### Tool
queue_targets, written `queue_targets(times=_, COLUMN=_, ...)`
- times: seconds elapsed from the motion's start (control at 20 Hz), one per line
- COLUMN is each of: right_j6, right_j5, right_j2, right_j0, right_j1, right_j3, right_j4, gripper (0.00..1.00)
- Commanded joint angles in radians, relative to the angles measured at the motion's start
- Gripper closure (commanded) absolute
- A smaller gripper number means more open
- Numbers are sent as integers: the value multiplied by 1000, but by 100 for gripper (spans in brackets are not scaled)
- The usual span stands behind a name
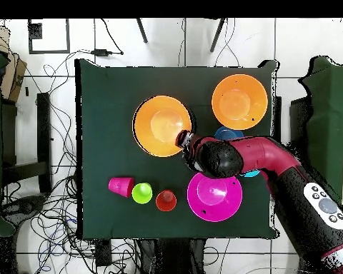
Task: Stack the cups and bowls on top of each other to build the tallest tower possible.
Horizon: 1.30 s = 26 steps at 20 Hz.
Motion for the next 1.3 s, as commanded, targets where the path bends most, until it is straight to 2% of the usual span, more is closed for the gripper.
queue_targets(times=0.05, right_j6=-215, right_j5=78, right_j2=0, right_j0=7, right_j1=59, right_j3=-73, right_j4=-4, gripper=100)
queue_targets(times=0.55, right_j6=-203, right_j5=115, right_j2=-21, right_j0=-1, right_j1=27, right_j3=-11, right_j4=1, gripper=100)
queue_targets(times=0.8, right_j6=-226, right_j5=130, right_j2=-17, right_j0=-11, right_j1=27, right_j3=-9, right_j4=0, gripper=100)
queue_targets(times=1.3, right_j6=-284, right_j5=172, right_j2=27, right_j0=-74, right_j1=46, right_j3=8, right_j4=23, gripper=100)
